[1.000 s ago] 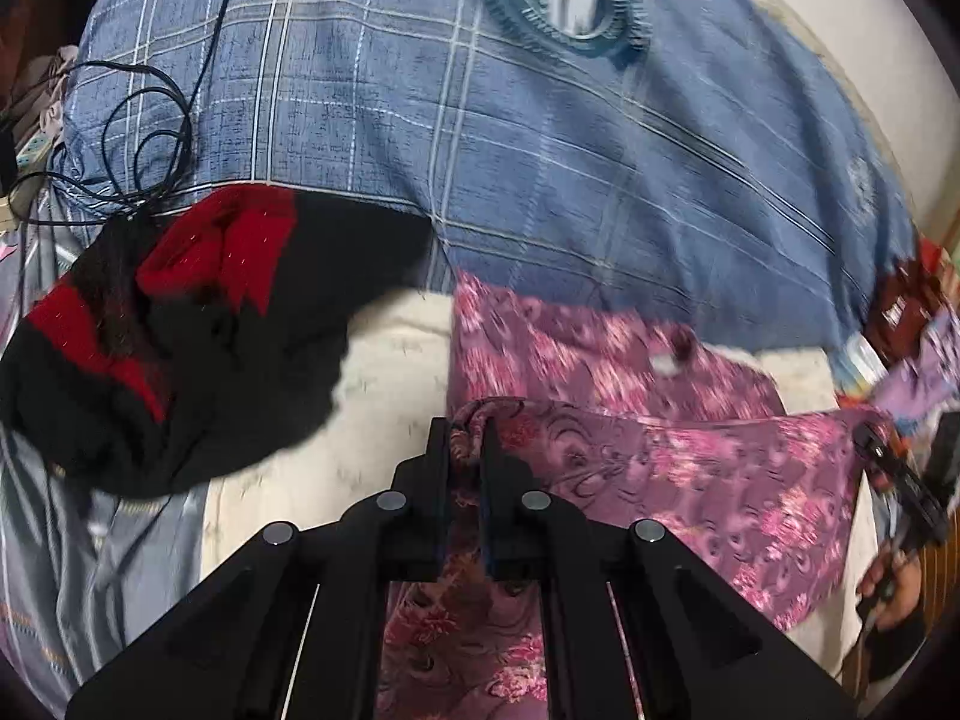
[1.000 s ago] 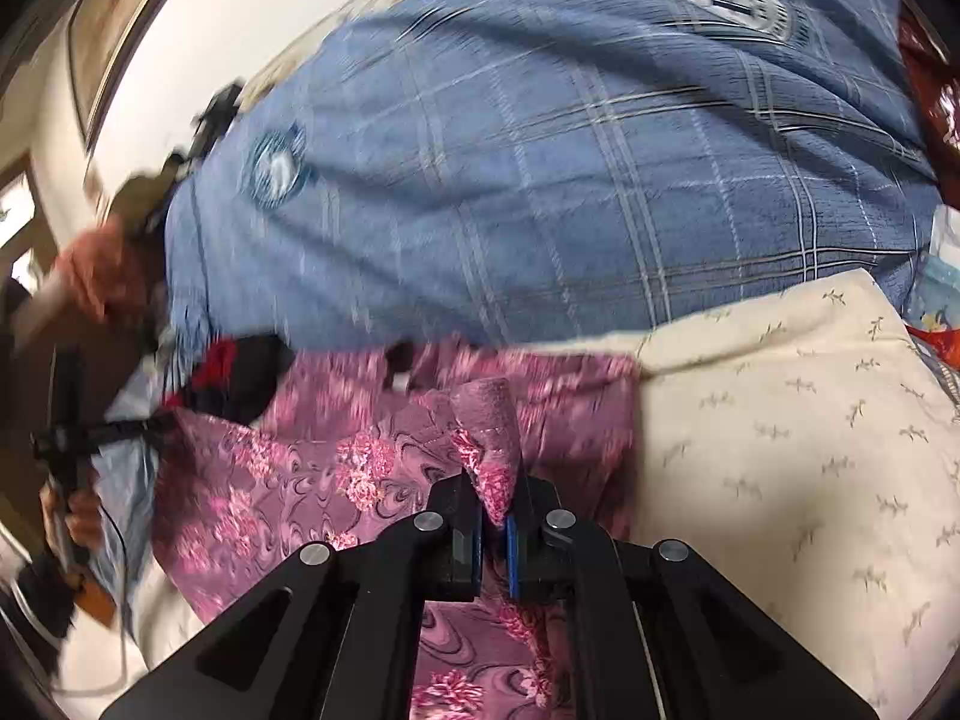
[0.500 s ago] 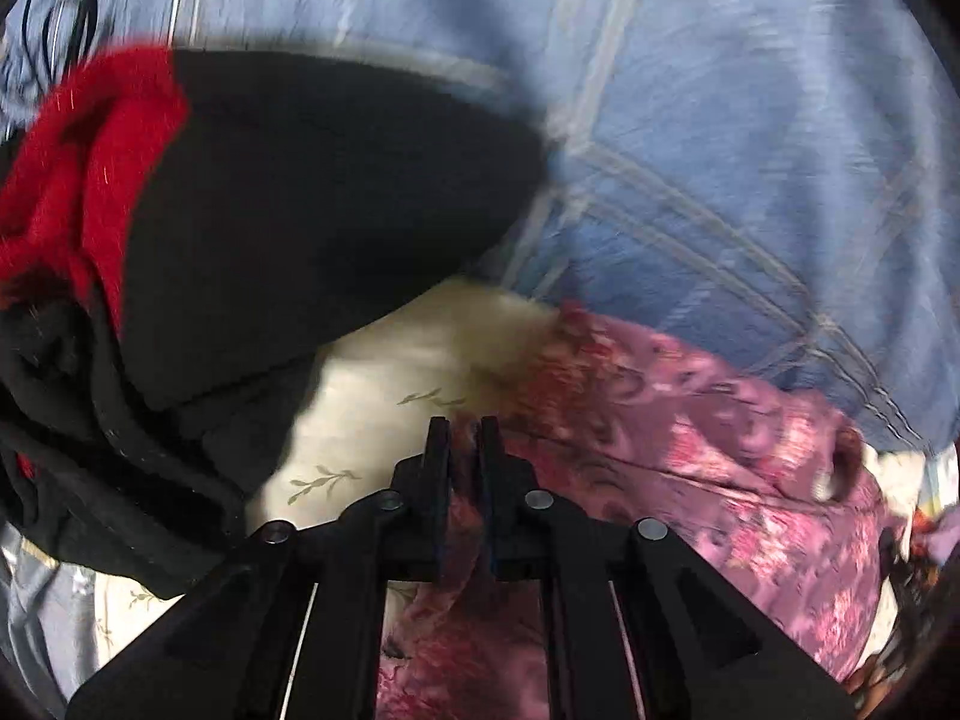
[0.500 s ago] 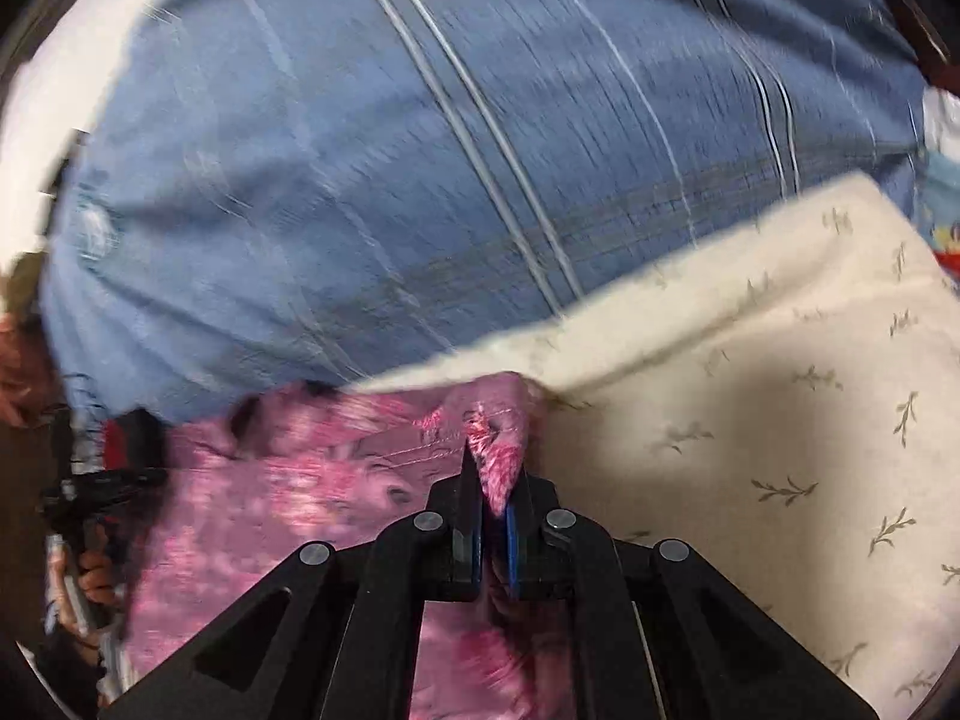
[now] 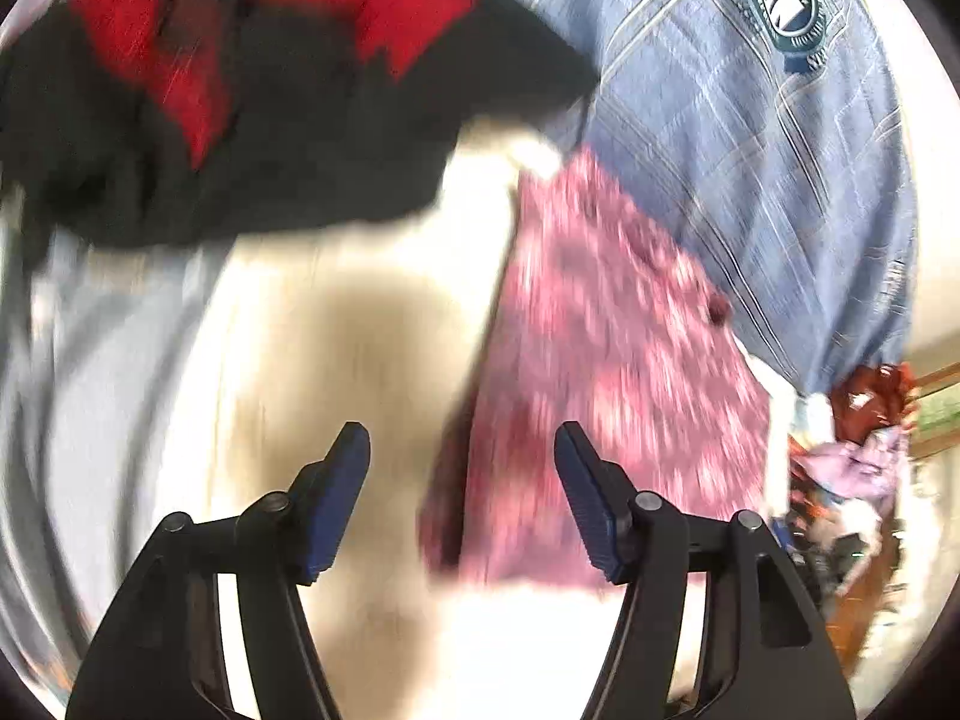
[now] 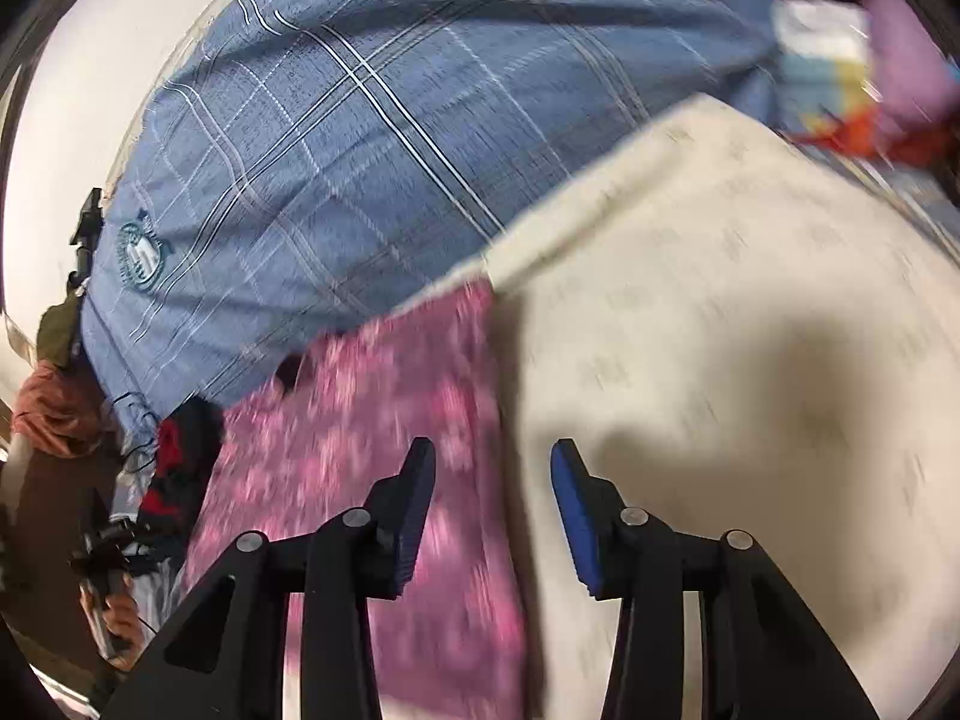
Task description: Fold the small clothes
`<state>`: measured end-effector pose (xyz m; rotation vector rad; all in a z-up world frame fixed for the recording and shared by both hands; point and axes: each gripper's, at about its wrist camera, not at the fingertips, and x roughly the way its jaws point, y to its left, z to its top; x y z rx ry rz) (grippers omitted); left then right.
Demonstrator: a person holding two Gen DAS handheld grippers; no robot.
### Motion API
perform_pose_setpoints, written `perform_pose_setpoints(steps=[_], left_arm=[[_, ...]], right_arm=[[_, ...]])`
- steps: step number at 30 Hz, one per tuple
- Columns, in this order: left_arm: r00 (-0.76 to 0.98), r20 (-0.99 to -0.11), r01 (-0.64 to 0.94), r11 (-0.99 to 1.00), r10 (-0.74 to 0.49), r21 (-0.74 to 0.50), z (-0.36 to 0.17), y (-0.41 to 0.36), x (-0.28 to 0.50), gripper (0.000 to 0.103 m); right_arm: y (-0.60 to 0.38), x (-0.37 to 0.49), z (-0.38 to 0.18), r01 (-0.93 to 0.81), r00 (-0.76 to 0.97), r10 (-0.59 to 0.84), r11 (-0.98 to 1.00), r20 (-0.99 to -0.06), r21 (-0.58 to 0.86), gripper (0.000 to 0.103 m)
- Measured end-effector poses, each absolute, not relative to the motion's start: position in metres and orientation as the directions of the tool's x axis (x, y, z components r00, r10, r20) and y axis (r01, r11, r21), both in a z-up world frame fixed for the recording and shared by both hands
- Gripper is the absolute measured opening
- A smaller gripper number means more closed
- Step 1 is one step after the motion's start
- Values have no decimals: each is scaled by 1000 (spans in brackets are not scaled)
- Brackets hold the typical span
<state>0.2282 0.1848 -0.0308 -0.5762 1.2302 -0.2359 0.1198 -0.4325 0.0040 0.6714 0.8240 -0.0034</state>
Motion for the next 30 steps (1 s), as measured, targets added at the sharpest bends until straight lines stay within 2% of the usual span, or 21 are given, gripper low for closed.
perform_pose_setpoints(steps=[4, 6, 7, 9, 10, 11, 12, 13, 16, 17, 18, 20, 21, 23, 25, 26, 27, 29, 30], left_arm=[[295, -717, -202, 693, -631, -693, -64, 182, 179, 69], [292, -697, -206, 668, -655, -715, -66, 172, 174, 72], [308, -699, -201, 674, -645, -711, -64, 167, 172, 78], [333, -685, -209, 657, -648, -724, -57, 160, 178, 79], [341, -664, -214, 633, -665, -744, -57, 157, 184, 60], [348, -664, -228, 628, -661, -744, -54, 153, 190, 43], [344, -676, -240, 635, -651, -734, -51, 149, 197, 13], [345, -674, -246, 629, -653, -737, -48, 146, 201, 8], [395, -697, -209, 680, -598, -703, -25, 139, 196, 8], [399, -708, -201, 698, -582, -687, -26, 137, 196, 8], [390, -727, -204, 716, -566, -667, -29, 137, 194, 10], [332, -777, -250, 745, -534, -619, -50, 137, 197, 10], [303, -789, -278, 743, -534, -609, -62, 140, 196, 10], [285, -758, -298, 697, -587, -652, -74, 151, 188, 10], [296, -758, -266, 712, -581, -650, -66, 160, 181, 10], [322, -776, -233, 748, -543, -621, -55, 164, 176, 10], [344, -778, -198, 769, -526, -608, -44, 167, 173, 11], [377, -766, -134, 787, -522, -602, -21, 172, 177, 18], [399, -764, -116, 798, -507, -591, -11, 173, 183, 31]], right_arm=[[-426, 82, -13, 287, 678, 304, 728, -669, 622, 47], [-416, 77, -26, 280, 668, 370, 680, -646, 678, 48], [-408, 78, -33, 271, 659, 403, 660, -635, 700, 48], [-397, 82, -39, 251, 672, 423, 642, -608, 724, 48], [-394, 84, -39, 242, 685, 423, 636, -593, 733, 39], [-394, 88, -39, 235, 695, 435, 614, -572, 753, 11], [-395, 93, -38, 235, 701, 441, 599, -560, 766, 10], [-399, 96, -28, 223, 728, 427, 592, -536, 774, 10], [-408, 89, 12, 151, 812, 353, 641, -464, 752, 9], [-413, 87, 23, 149, 827, 314, 677, -466, 721, 9], [-416, 90, 24, 158, 821, 305, 690, -482, 706, 8], [-421, 99, 7, 225, 764, 283, 725, -579, 651, 6], [-422, 101, -6, 268, 726, 253, 753, -640, 601, 0], [-427, 95, -25, 322, 687, 228, 756, -690, 570, 0], [-436, 81, -33, 331, 691, 241, 732, -682, 595, 1], [-439, 76, -31, 325, 704, 244, 724, -667, 608, 8], [-443, 72, -25, 315, 718, 247, 718, -651, 620, 8], [-447, 76, -10, 288, 739, 241, 732, -630, 617, 10], [-447, 83, -2, 274, 743, 235, 748, -627, 605, 16]])
